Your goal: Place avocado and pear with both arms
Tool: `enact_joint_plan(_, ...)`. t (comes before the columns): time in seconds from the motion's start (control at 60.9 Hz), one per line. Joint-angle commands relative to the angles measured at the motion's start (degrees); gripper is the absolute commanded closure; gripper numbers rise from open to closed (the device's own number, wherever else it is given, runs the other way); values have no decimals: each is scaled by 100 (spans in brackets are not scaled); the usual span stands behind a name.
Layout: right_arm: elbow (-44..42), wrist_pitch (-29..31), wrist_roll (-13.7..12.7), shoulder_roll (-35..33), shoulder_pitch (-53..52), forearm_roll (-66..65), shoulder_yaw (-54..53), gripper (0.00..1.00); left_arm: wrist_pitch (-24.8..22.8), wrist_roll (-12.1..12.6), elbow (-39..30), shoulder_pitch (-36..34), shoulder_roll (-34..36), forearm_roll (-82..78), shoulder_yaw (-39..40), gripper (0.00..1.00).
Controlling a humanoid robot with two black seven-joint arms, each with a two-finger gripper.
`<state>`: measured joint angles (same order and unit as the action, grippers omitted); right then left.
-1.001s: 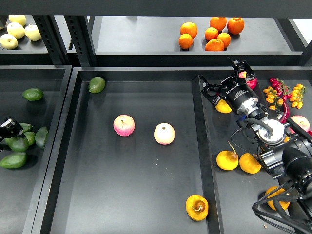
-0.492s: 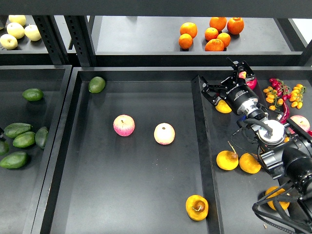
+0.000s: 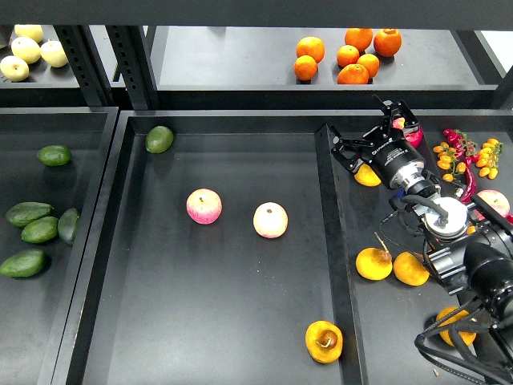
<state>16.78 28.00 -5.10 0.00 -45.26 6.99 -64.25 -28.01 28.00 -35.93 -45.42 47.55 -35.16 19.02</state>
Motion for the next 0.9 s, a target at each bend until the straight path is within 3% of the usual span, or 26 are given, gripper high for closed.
enact_joint_plan(0.0, 0, 0, 0, 0, 0, -5, 0, 1, 1, 0, 103, 50, -27, 1, -12, 62)
enact_joint_plan(0.886, 9, 0, 0, 0, 0, -5, 0, 1, 1, 0, 806, 296, -361, 1, -21, 59)
